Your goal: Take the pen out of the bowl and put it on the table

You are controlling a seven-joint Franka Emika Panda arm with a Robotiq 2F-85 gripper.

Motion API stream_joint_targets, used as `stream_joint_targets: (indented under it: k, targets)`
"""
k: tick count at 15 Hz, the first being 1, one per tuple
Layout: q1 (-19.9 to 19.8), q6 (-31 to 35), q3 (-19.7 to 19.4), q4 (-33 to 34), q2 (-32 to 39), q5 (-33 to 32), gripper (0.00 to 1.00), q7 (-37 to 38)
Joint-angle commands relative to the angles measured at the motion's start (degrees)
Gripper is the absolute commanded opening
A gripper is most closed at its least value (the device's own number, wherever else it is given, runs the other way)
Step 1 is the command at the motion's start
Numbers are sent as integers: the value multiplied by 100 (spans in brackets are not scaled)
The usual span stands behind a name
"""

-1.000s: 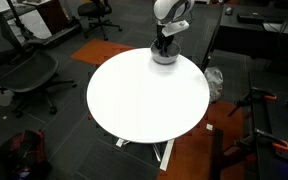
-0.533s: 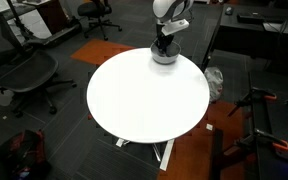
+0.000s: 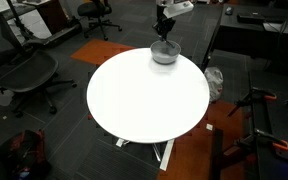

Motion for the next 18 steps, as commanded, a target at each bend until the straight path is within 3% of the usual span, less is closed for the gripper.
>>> stream_joint_targets:
  k: [1,8,18]
  targets:
    - [276,-24,-33,-971,-982,-294,5,-32]
    - [939,-78,122,-1524,-1738,-822,5,167]
    - [1290,-128,281,-930,-970,-812,5,454]
